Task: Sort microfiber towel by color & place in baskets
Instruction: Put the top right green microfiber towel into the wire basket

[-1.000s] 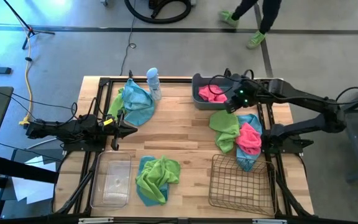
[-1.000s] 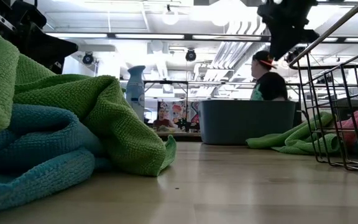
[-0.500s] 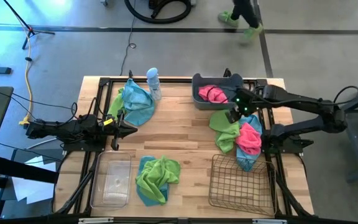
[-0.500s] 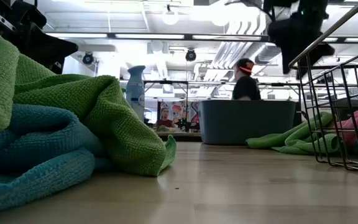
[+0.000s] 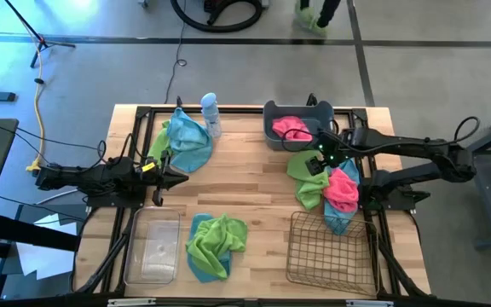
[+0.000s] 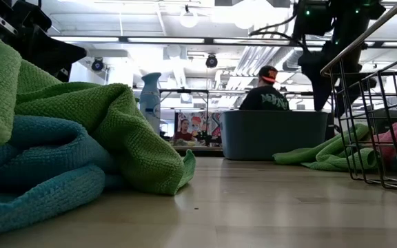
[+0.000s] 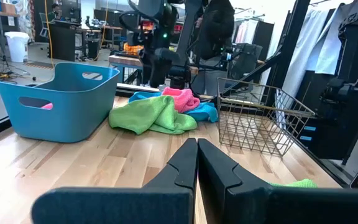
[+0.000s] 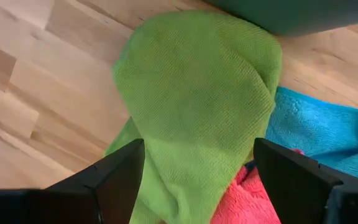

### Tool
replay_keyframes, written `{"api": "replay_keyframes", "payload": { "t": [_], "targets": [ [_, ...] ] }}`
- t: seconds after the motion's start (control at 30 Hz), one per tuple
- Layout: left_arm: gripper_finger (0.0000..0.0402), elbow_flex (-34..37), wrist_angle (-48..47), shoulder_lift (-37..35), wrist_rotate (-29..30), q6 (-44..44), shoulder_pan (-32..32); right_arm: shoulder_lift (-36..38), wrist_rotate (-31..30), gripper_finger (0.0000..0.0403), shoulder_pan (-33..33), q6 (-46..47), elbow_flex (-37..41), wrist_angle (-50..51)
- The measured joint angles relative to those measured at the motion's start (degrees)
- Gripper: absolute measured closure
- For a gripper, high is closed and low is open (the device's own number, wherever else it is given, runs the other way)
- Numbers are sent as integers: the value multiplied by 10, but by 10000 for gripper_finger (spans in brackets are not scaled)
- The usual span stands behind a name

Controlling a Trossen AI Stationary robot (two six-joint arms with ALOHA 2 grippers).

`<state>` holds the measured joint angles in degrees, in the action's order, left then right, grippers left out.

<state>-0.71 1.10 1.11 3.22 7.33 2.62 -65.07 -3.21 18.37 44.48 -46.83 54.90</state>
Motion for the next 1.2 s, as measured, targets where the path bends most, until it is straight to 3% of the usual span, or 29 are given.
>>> {"api": "replay_keyframes", "payload": {
  "t": [0.27, 0.6, 1.2],
  "targets": [
    [401, 0, 0, 0, 0, 0, 0, -32, -5, 105, 0, 33, 47, -63],
    [401, 0, 0, 0, 0, 0, 0, -102, -5, 105, 0, 5, 48, -120],
    [401, 0, 0, 0, 0, 0, 0, -213, 2, 113, 0, -36, 48, -137]
  ]
}}
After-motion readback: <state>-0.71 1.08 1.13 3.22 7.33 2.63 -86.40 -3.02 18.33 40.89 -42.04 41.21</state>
